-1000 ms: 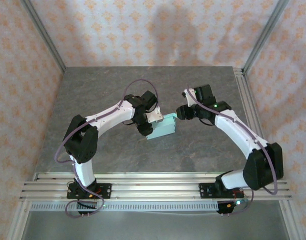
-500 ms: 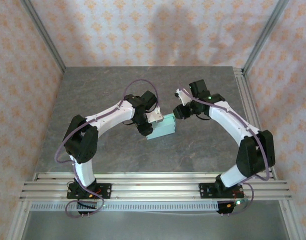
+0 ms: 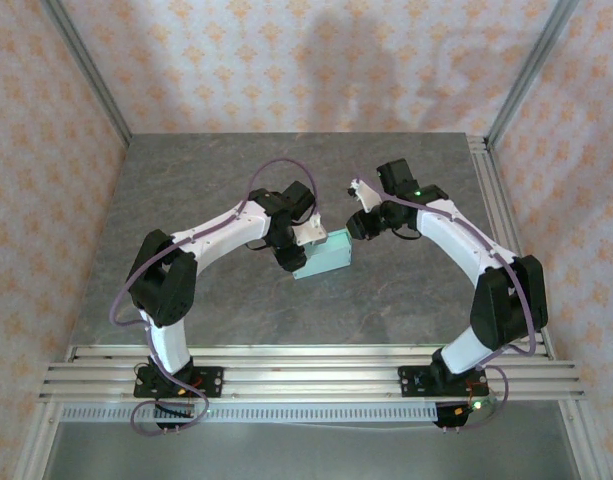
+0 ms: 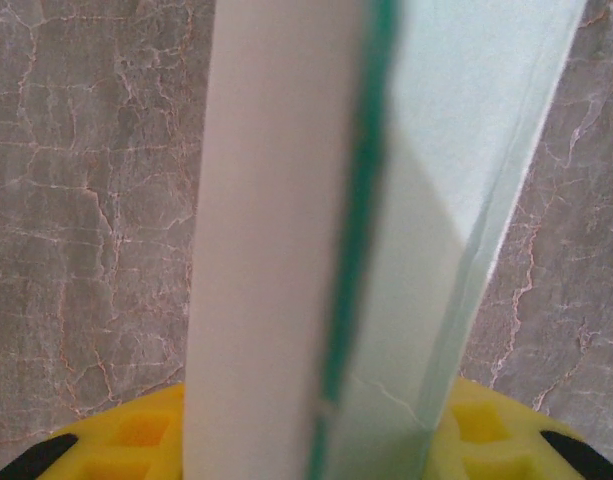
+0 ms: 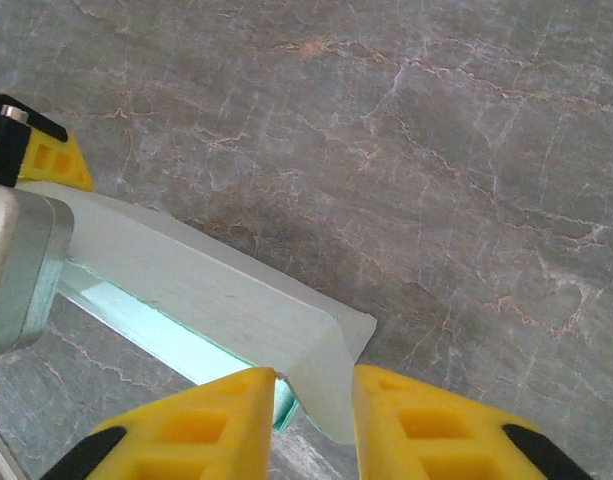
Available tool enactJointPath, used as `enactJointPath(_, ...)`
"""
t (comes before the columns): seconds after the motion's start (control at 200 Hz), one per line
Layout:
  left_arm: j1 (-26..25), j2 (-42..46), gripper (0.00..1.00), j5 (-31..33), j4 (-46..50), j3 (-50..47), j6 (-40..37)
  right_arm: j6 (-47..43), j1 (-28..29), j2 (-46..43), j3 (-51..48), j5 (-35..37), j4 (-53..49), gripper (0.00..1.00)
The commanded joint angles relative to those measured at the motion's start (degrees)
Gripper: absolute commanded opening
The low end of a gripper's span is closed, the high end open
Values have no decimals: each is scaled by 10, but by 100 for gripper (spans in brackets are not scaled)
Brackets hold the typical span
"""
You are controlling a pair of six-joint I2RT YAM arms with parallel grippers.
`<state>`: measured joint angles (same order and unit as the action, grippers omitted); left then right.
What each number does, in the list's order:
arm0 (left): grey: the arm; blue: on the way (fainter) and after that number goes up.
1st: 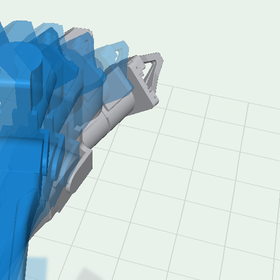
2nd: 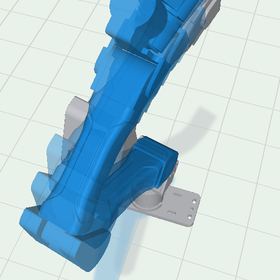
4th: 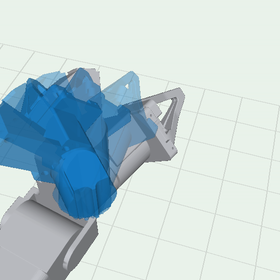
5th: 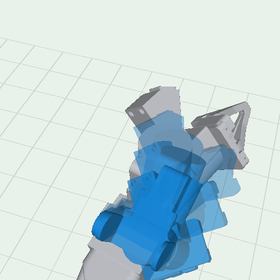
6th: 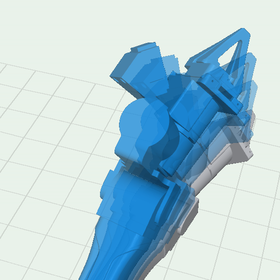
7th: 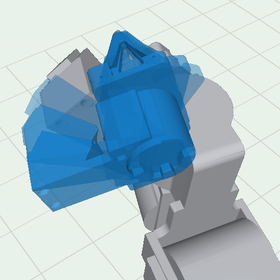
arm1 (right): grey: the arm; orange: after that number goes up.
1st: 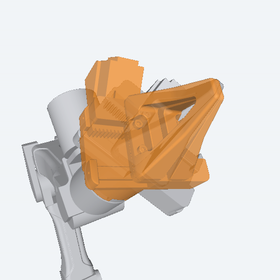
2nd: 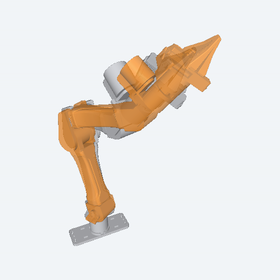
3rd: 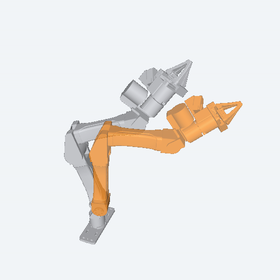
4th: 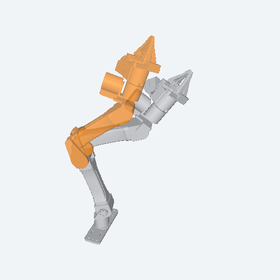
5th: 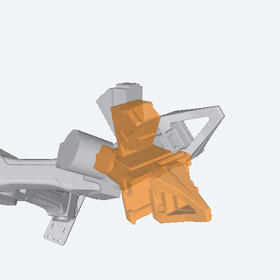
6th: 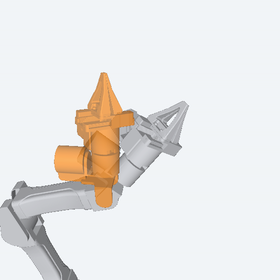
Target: Fold the paper box
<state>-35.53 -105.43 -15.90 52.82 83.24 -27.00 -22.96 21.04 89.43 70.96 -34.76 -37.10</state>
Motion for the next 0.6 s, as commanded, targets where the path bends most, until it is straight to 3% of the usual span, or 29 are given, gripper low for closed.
enactJointPath(0.0,-2,-20,39,5,32,6,-6,-20,0,-8,-5,5,-18,29)
enactJointPath(0.425,4,-22,38,-15,51,12,-5,-29,-11,-41,-57,-25,75,29)
enactJointPath(0.596,4,-27,37,-19,58,17,-8,-45,-18,-50,-74,-47,100,34)
